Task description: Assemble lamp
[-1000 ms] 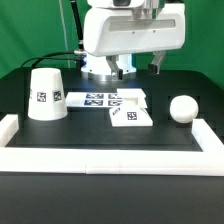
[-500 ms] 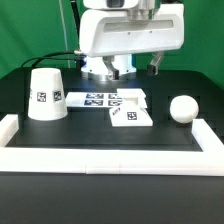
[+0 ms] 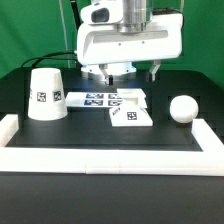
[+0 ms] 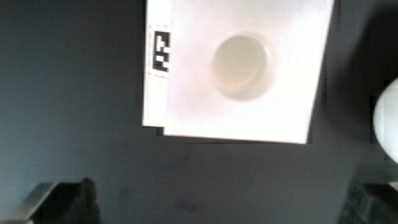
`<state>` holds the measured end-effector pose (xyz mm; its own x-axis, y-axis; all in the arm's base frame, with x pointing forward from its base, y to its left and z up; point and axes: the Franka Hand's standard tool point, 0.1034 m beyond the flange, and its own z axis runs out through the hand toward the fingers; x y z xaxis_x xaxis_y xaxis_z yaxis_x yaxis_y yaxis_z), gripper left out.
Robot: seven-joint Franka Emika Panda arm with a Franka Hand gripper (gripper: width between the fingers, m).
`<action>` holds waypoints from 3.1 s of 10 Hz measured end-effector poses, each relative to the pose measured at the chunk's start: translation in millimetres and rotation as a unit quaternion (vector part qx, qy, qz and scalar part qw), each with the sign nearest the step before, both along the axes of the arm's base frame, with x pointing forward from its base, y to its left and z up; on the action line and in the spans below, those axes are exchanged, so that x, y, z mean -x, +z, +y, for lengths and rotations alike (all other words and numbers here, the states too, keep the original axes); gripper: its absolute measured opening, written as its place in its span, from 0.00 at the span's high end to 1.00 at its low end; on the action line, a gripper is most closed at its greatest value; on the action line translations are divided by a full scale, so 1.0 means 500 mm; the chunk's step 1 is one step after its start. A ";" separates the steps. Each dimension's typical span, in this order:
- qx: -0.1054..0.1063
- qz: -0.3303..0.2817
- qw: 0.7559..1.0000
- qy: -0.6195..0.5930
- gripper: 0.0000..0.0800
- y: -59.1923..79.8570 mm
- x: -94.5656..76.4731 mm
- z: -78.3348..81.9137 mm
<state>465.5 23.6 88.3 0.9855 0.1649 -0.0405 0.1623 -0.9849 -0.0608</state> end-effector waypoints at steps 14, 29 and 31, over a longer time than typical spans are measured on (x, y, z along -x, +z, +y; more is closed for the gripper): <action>0.004 -0.003 1.000 -0.012 0.12 -0.066 0.060 0.014; 0.002 -0.004 1.000 -0.004 0.33 -0.077 0.019 0.019; -0.002 -0.017 1.000 -0.006 0.33 -0.082 -0.049 0.026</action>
Offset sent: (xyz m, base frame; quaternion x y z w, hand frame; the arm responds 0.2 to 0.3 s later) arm -0.0271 -0.0009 -0.0129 0.0054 0.0116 0.0808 0.9967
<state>490.2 36.5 47.1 0.9881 0.1540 -0.0056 0.1534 -0.9864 -0.0593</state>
